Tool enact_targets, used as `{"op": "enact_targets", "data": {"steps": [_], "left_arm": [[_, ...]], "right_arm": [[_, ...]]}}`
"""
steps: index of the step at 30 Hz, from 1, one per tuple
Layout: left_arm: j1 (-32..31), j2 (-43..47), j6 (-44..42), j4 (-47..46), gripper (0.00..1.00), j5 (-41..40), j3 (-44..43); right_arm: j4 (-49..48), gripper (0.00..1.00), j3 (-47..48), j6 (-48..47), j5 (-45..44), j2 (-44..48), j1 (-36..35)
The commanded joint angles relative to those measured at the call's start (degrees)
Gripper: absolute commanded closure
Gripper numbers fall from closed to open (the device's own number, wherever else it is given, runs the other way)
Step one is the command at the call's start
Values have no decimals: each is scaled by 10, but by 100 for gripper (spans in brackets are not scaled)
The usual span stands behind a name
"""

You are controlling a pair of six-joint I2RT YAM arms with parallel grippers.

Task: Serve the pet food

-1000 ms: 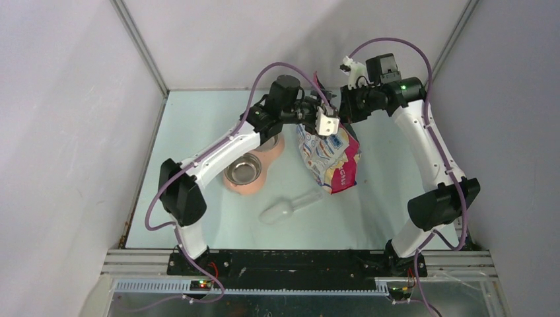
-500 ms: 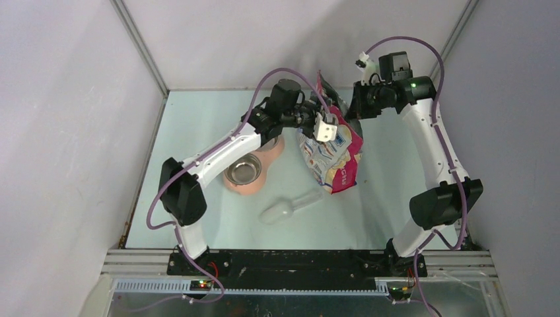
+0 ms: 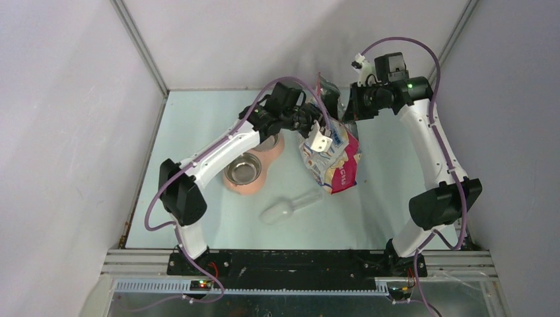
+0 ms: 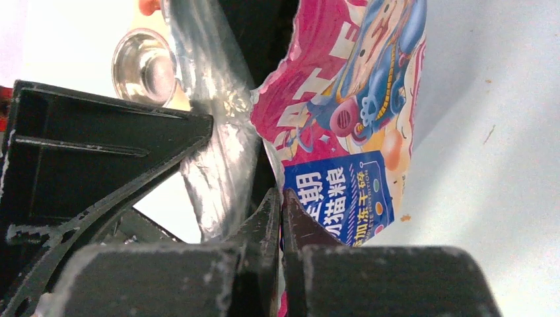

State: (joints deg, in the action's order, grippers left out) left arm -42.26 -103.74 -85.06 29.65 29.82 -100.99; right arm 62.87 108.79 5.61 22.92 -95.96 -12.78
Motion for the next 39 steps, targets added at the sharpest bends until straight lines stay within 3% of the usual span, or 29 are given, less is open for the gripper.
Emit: {"op": "enact_targets", "data": {"steps": [1,3,5,10,16,19,21,23,24,25,26,29,32,39], "left_arm": [[-7,-1,-55,85,81,-29,-28],[-7,-1,-49,77,96,-65,-33],[-1,-1,-37,49,99,-96,-33],[49,-8,-2,-141,100,-134,-39],[105,-39,80,-120,100,-99,-149],[102,-6,97,-114,100,-87,-112],[92,28,134,-137,100,-106,-56],[76,56,257,-195,79,-158,-6],[70,60,373,-207,52,-192,-14],[69,59,434,-174,43,-204,-52],[68,53,569,-150,30,-225,-85],[74,-19,806,16,22,-229,-281],[81,-70,998,76,22,-191,-355],[55,-85,1087,41,28,-221,-278]], "right_arm": [[-30,100,25,-7,-53,-5,-4],[-33,100,45,-3,-72,-15,-3],[-35,100,71,7,-94,-24,-3],[-32,100,83,60,-170,-10,23],[-20,100,3,99,-178,51,26],[-24,100,-30,88,-128,63,10],[-27,91,-30,79,-94,56,5],[-29,69,-5,63,-77,33,5],[-30,65,19,50,-74,26,5],[-30,60,31,45,-73,10,6],[-31,58,52,37,-74,2,7],[-35,57,85,20,-84,-37,7],[-32,58,120,0,-90,-70,4],[-38,66,157,-5,-110,-102,-6]]}}
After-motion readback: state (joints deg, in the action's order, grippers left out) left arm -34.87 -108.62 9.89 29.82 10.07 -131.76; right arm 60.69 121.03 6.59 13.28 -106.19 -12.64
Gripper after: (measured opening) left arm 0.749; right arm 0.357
